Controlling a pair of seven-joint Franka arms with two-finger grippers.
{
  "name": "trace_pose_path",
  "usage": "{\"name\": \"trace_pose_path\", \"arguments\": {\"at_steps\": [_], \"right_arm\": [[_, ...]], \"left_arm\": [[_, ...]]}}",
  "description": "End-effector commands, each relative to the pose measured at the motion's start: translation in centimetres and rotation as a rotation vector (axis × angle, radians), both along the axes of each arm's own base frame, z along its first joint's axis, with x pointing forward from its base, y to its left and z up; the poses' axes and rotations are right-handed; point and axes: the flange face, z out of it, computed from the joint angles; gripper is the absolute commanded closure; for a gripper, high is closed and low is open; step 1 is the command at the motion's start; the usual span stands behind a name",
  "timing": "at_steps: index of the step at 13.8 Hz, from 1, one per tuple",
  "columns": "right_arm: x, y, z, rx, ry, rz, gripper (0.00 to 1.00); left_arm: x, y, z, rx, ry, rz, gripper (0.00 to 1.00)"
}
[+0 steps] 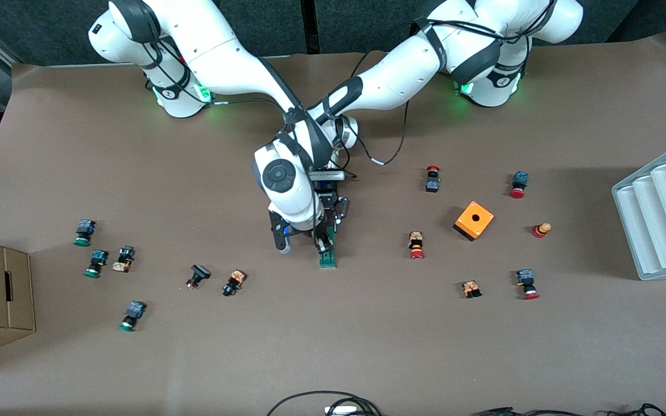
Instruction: Close load switch with both arms
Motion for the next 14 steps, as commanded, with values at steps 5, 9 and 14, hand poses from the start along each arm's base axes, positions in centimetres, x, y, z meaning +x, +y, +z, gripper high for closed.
{"name": "trace_pose_path", "arguments": {"at_steps": [5,9,14], "right_arm": [[1.7,-0.1,0.5,0.027,-0.017,-0.012,0.72],[1.1,0.5,0.5,0.027,-0.002,-0.005,0.72],[0.7,1.0,0.9,0.041,0.005,-0.007,0.72]], "left_arm": [[-0.1,-0.1,-1.2,-0.005,0.001,-0.003,0.57],[-0.1,-0.1,-1.3,-0.004,0.002,-0.002,0.57],[-0.1,-0.1,-1.2,-0.005,0.001,-0.003,0.57]]}}
